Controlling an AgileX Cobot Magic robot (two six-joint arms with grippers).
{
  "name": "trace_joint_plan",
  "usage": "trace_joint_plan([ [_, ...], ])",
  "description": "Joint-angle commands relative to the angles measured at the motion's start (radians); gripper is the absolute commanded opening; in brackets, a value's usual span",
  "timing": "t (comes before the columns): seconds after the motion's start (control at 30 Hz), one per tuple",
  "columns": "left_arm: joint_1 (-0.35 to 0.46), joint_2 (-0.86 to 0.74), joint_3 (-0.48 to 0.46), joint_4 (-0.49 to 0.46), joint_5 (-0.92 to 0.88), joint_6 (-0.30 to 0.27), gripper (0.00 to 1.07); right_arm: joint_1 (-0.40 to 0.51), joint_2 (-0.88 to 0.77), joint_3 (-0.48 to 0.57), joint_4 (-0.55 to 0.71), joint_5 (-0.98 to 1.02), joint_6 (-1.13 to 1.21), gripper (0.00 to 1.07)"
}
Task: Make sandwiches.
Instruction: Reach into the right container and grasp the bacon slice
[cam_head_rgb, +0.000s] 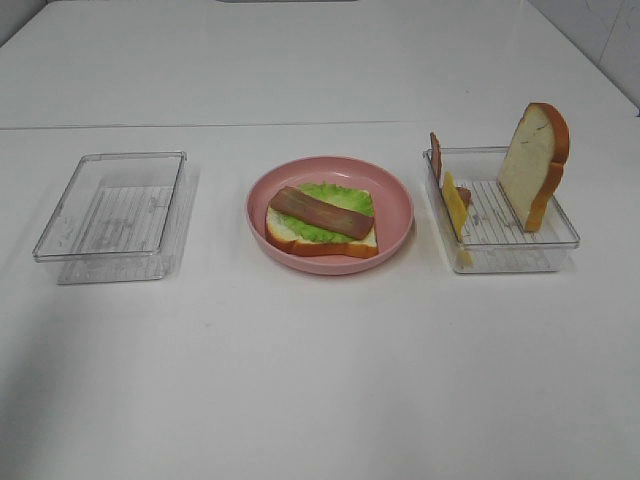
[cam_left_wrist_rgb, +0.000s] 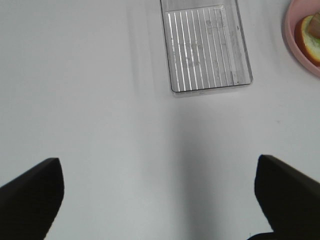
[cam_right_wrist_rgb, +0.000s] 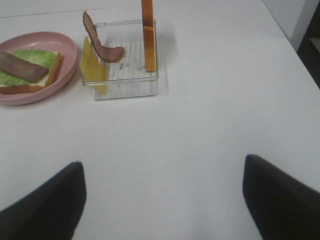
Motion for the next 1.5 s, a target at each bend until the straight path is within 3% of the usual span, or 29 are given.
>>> trace_joint_plan([
  [0.03,-0.002,-0.106,0.066,0.003,-0.013,0.000,0.98,-0.001,-0.031,0.003,0.001,-0.009,-0.006,0.80],
  [0.2,-0.002,-0.331,0.198,0.008,-0.013,0.008,0.98,-0.001,-0.031,0.003,0.001,-0.009,-0.006,0.80],
  [0.53,-0.002,-0.635,0.347,-0.025,0.018,0.056,0.98,-0.001,-0.031,0.003,0.001,-0.009,-0.006,0.80],
  [0.93,-0.002,-1.012,0.581,-0.171,-0.008,0.130,0.98,-0.001,-0.031,0.003,0.001,-0.009,-0.006,0.80],
  [1.13,-0.002,-1.027,0.634,-0.165,-0.070,0.126,0.98,-0.001,-0.031,0.003,0.001,-0.009,-0.006,0.80],
  [1.5,-0.002,-1.027,0.631,-0.151,-0.073,0.092,0.98,-0.001,-0.029,0.003,0.001,-0.009,-0.006,0.80],
])
